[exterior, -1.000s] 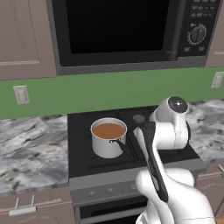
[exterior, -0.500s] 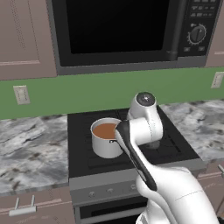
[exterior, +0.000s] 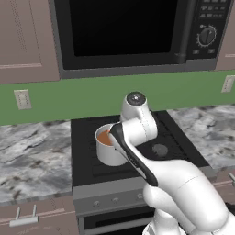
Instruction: Pick up the sugar cube(s) and place them in the saucepan with hot chocolate.
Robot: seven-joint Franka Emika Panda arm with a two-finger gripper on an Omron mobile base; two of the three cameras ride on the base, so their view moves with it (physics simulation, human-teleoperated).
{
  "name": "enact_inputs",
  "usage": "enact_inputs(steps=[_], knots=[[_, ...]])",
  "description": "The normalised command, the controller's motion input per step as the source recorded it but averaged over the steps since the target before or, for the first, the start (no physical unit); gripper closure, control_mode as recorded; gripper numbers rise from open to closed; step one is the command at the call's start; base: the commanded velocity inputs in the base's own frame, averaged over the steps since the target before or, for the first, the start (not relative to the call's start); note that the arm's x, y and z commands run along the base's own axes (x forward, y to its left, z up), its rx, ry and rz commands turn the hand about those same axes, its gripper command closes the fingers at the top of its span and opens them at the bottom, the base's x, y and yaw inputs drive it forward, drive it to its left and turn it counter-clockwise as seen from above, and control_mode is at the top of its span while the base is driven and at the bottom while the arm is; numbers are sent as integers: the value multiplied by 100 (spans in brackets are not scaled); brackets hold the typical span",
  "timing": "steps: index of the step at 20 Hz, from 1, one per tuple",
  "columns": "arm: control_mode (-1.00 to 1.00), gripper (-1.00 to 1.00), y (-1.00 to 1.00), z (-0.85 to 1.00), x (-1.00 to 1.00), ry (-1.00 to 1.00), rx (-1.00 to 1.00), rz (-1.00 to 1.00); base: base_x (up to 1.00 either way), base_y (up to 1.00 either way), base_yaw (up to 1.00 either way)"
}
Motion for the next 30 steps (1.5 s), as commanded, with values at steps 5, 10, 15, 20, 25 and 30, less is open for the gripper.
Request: enact_inputs(steps=[5, 10, 15, 20, 25, 30], knots=[[-100, 100, 4, -8, 29, 0, 1, 0, 0, 0, 0], [-100, 100, 19, -2, 29, 0, 1, 0, 0, 0, 0], [-100, 100, 26, -8, 17, 2, 0, 0, 0, 0, 0], [-100, 100, 22, -13, 15, 5, 0, 0, 0, 0, 0], [-100, 100, 9, -13, 21, 8, 2, 0, 0, 0, 0], [-100, 100, 1, -16, 24, 14, 2, 0, 0, 0, 0]])
